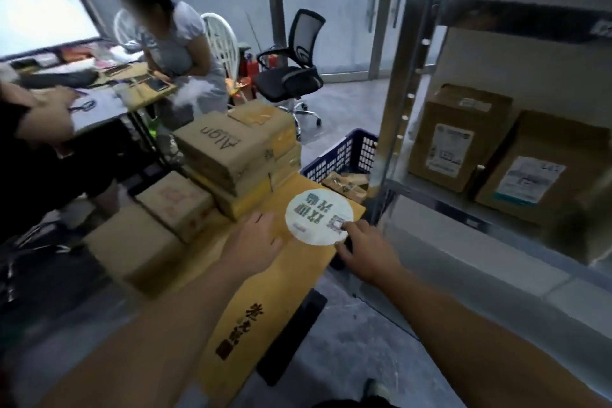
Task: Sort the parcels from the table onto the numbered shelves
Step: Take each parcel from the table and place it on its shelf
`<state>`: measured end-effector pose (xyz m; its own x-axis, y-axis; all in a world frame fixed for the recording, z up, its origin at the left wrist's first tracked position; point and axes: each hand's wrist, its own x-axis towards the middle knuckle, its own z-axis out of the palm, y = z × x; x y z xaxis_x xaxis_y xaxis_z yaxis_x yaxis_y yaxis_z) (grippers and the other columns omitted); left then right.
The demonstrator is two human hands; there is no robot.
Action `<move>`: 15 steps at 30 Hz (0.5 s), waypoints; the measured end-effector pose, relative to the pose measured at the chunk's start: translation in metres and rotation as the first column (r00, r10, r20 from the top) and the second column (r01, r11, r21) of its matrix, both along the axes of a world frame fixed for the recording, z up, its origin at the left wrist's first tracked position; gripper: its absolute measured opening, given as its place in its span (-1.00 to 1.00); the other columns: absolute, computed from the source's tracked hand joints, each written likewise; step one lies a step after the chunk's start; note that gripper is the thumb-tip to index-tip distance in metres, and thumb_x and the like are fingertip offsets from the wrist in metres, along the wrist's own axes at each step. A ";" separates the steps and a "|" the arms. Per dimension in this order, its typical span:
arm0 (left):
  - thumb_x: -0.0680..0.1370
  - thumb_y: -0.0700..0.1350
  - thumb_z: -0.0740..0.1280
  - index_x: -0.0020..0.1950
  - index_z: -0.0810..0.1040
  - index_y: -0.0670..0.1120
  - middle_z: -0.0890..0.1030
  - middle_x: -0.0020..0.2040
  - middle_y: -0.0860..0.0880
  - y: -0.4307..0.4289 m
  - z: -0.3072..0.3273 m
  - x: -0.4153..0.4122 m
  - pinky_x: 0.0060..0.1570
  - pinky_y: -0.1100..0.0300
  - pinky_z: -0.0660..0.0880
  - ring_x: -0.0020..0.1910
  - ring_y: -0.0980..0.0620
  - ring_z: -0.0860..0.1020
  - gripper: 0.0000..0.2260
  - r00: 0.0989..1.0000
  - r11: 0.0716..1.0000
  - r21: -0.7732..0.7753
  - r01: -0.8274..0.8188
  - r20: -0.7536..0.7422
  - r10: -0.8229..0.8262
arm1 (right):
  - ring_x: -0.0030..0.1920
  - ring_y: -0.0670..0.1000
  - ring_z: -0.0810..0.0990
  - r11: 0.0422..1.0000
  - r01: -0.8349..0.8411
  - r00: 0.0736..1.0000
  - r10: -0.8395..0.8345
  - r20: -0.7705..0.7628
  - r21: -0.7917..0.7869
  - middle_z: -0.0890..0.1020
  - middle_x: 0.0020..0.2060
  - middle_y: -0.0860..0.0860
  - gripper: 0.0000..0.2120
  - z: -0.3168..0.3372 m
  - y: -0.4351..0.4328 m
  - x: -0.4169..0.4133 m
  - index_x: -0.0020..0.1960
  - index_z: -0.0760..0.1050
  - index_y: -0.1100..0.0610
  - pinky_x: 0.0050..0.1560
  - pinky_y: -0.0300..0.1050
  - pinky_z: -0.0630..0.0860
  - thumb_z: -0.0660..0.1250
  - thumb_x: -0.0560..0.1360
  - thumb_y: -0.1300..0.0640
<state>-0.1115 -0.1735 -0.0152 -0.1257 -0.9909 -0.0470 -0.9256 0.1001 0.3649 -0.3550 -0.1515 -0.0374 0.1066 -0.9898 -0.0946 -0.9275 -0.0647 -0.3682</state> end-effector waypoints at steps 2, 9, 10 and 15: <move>0.60 0.04 0.23 0.51 0.27 -0.03 0.36 0.43 -0.02 0.011 0.004 0.032 0.27 0.08 0.33 0.36 -0.06 0.34 -0.52 0.995 0.997 0.003 -0.077 0.069 0.076 | 0.32 0.15 0.44 0.996 -0.093 0.995 0.092 -0.047 -0.011 0.43 0.38 0.06 -0.54 0.002 -0.011 0.033 0.46 0.35 0.03 0.21 0.09 0.47 0.17 0.63 -0.16; 0.58 0.09 0.25 0.53 0.24 -0.02 0.35 0.45 -0.04 0.029 0.007 0.107 0.33 0.00 0.35 0.40 -0.09 0.33 -0.46 0.940 0.940 0.021 -0.340 0.045 0.339 | 0.31 0.14 0.46 0.942 -0.322 0.946 0.317 -0.067 -0.094 0.46 0.34 0.06 -0.52 0.020 -0.060 0.111 0.45 0.37 0.05 0.25 0.11 0.47 0.16 0.63 -0.18; 0.57 0.09 0.26 0.52 0.25 -0.02 0.35 0.44 -0.04 0.028 0.008 0.113 0.32 0.00 0.37 0.39 -0.09 0.34 -0.45 0.933 0.933 0.015 -0.361 0.021 0.360 | 0.31 0.15 0.46 0.934 -0.339 0.940 0.333 -0.068 -0.109 0.47 0.34 0.07 -0.53 0.022 -0.068 0.118 0.44 0.37 0.05 0.25 0.12 0.48 0.16 0.63 -0.18; 0.57 0.11 0.23 0.54 0.19 0.01 0.30 0.48 -0.01 0.005 0.017 0.128 0.27 -0.05 0.43 0.37 -0.09 0.36 -0.43 0.895 0.898 -0.011 -0.440 -0.082 0.438 | 0.32 0.14 0.47 0.920 -0.348 0.936 0.352 -0.006 -0.179 0.49 0.34 0.10 -0.54 0.039 -0.118 0.143 0.43 0.40 0.08 0.25 0.05 0.47 0.20 0.62 -0.13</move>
<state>0.0168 -0.1680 0.0016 0.3205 -0.9469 -0.0258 -0.8475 -0.2988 0.4387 -0.2117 -0.2694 0.0012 0.4494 -0.8894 0.0836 -0.8242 -0.4488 -0.3453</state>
